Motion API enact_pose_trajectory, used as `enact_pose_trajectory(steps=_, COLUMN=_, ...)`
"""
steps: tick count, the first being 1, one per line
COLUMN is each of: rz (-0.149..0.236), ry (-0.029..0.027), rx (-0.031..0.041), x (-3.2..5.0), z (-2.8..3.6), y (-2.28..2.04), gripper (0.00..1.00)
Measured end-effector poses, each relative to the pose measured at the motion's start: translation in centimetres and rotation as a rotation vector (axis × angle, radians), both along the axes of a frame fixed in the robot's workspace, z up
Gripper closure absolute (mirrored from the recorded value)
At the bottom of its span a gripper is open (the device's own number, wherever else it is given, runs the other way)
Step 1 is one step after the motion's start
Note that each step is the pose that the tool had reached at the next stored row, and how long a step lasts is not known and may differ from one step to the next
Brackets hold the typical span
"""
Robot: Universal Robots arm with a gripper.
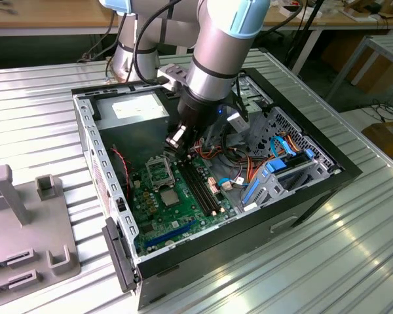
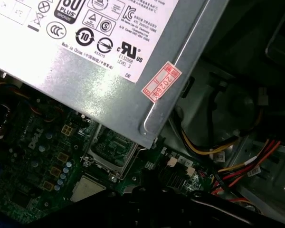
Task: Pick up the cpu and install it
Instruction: 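Close the cpu cover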
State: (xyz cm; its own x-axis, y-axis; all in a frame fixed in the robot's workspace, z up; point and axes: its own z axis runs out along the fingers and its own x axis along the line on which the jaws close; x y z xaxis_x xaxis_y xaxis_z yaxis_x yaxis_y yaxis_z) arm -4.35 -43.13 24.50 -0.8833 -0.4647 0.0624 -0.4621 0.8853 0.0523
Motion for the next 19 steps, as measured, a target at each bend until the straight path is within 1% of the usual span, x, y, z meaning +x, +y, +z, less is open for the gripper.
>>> enact_pose_trajectory(steps=11, rz=0.0, ry=-0.0001, rx=0.0003, x=0.01, z=-0.06, y=0.01, gripper=0.89)
enact_pose_trajectory(steps=13, rz=0.0, ry=-0.0001, rx=0.0013, x=0.0, z=-0.21, y=0.01, gripper=0.89)
enact_pose_trajectory(steps=16, rz=0.0, ry=0.0, rx=0.0044, x=0.01, z=-0.69, y=0.01, gripper=0.89)
enact_pose_trajectory(steps=17, rz=0.0, ry=-0.0001, rx=0.0071, x=0.03, z=-0.91, y=0.03, gripper=0.89)
enact_pose_trajectory(steps=19, rz=0.0, ry=0.0001, rx=0.0152, x=0.07, z=-1.11, y=0.11, gripper=0.89)
